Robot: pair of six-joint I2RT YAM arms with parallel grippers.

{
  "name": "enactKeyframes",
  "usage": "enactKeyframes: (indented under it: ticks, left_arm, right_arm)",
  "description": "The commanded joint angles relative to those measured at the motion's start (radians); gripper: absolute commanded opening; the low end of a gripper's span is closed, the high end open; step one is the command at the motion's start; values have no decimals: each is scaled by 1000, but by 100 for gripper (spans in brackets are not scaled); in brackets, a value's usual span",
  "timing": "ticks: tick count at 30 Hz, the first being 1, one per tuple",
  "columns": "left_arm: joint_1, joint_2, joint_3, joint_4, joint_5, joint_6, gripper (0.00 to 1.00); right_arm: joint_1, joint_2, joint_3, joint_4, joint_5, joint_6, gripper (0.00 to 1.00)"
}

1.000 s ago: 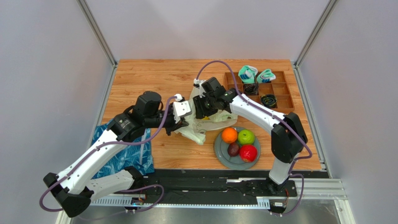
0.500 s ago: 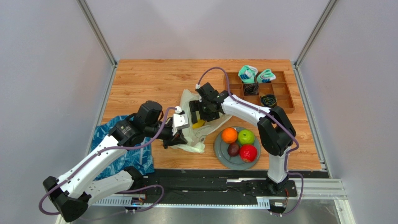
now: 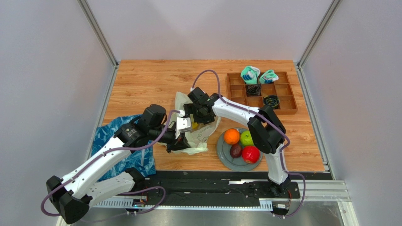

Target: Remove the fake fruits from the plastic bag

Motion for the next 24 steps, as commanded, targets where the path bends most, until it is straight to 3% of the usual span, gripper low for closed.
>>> enactKeyframes:
  ticks: [1, 5, 8, 9, 14, 15, 17, 20, 24]
  left_arm:
    - [-12, -20, -17, 38, 90, -48, 0]
    - [-20, -23, -29, 50, 93, -57, 0]
    - [-20, -24, -26, 56, 84, -59, 0]
    - [-20, -24, -23, 56, 76, -54, 0]
    - [-20, -18, -7, 65, 41, -30, 0]
    - [-20, -17, -6, 67, 33, -26, 0]
    - [-20, -15, 2, 64, 10, 2, 0]
    - [-20, -18, 22, 35, -27, 59, 0]
    - [-20, -40, 40, -33, -66, 164, 0]
  right_arm:
    - [15, 37, 63, -6, 156, 51, 87]
    - [33, 69, 115, -7, 190, 31, 81]
    - [38, 55, 106, -3, 183, 6, 67]
    - [39, 44, 82, 0, 174, 0, 58]
    - [41, -58, -20, 19, 136, -41, 35]
    - [41, -78, -37, 28, 122, -54, 26]
    - [42, -147, -92, 42, 79, -106, 19]
    - [42, -244, -153, 57, 23, -208, 0]
    - [41, -351, -225, 42, -59, -374, 0]
